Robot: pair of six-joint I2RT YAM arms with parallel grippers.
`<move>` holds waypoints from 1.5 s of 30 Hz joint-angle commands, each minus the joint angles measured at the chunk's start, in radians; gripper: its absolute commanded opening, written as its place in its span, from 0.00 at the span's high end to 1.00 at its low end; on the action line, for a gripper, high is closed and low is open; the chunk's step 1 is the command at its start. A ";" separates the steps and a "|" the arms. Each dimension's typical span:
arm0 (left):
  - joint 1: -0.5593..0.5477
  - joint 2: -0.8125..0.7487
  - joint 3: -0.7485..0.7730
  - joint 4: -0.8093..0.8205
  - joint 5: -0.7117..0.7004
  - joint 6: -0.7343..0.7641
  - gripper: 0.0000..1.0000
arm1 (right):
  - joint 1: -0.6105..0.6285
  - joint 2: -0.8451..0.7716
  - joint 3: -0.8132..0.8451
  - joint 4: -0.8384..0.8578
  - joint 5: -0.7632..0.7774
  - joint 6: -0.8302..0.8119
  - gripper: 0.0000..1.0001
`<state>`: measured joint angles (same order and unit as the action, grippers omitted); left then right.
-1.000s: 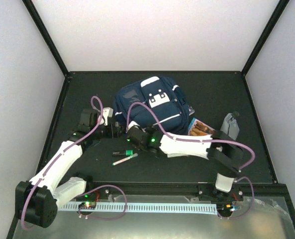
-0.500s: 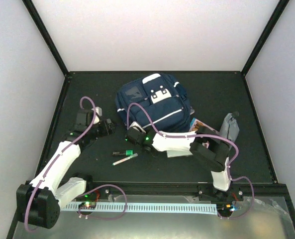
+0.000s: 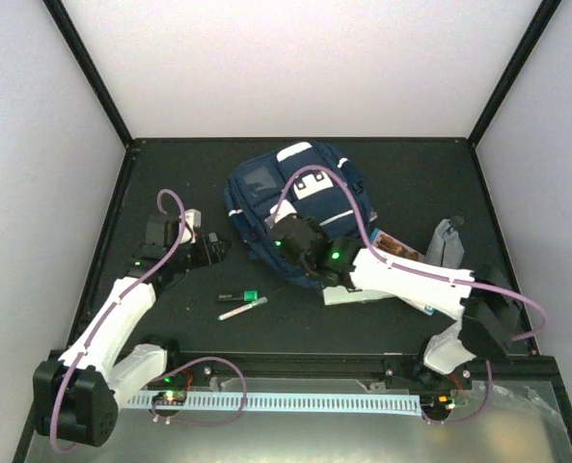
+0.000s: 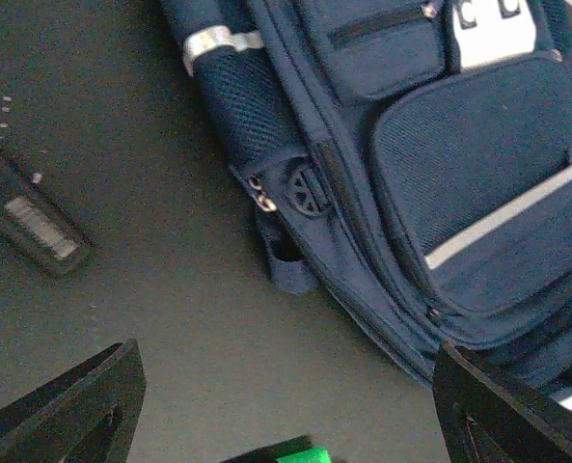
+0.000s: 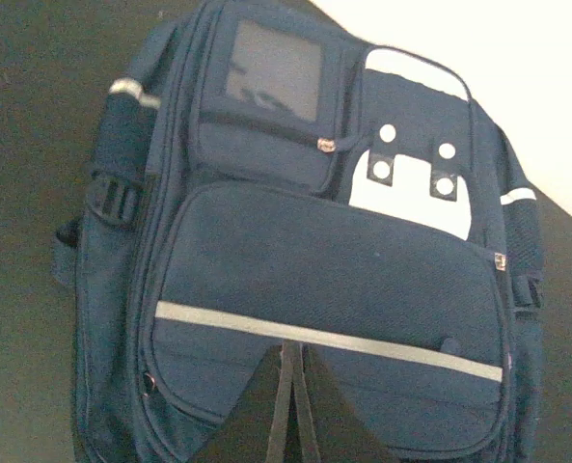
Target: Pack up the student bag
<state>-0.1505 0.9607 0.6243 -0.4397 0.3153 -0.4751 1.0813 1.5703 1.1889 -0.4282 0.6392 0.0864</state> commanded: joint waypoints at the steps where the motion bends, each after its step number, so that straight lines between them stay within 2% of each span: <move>1: 0.005 -0.032 -0.025 0.076 0.096 0.024 0.15 | -0.060 -0.058 0.004 -0.032 -0.139 -0.023 0.83; 3: 0.004 -0.026 -0.027 0.085 0.099 0.018 0.16 | -0.082 -0.027 0.020 -0.057 -0.175 -0.029 0.55; 6: 0.005 -0.018 -0.015 0.076 0.099 0.018 0.16 | -0.089 0.055 0.081 -0.118 -0.171 -0.032 0.31; 11: 0.004 -0.025 -0.003 0.058 0.096 0.023 0.16 | -0.090 0.195 0.197 -0.203 -0.190 -0.005 0.12; 14: 0.005 -0.034 -0.004 0.051 0.090 0.024 0.16 | -0.090 0.274 0.253 -0.233 -0.182 0.005 0.09; 19: 0.005 -0.033 -0.009 0.050 0.089 0.024 0.16 | -0.091 0.395 0.316 -0.267 -0.167 0.023 0.15; 25: 0.005 -0.035 -0.008 0.044 0.090 0.031 0.16 | -0.091 0.457 0.351 -0.292 -0.169 0.036 0.13; 30: 0.005 -0.030 -0.006 0.047 0.093 0.032 0.15 | -0.090 0.508 0.374 -0.340 0.027 0.082 0.19; 32: 0.004 -0.028 -0.005 0.051 0.095 0.031 0.16 | -0.090 0.515 0.372 -0.343 0.101 0.099 0.30; 35: 0.005 -0.023 -0.003 0.052 0.097 0.030 0.16 | -0.091 0.502 0.338 -0.290 0.098 0.071 0.65; 39: 0.004 -0.019 0.000 0.055 0.097 0.032 0.15 | -0.091 0.497 0.330 -0.272 0.120 0.067 0.96; 45: 0.005 -0.015 0.002 0.054 0.094 0.044 0.15 | -0.090 0.355 0.259 -0.198 0.094 0.056 0.98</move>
<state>-0.1505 0.9424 0.5972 -0.3943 0.3943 -0.4561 1.0065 2.0510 1.4975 -0.6811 0.6811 0.1432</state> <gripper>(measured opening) 0.846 0.091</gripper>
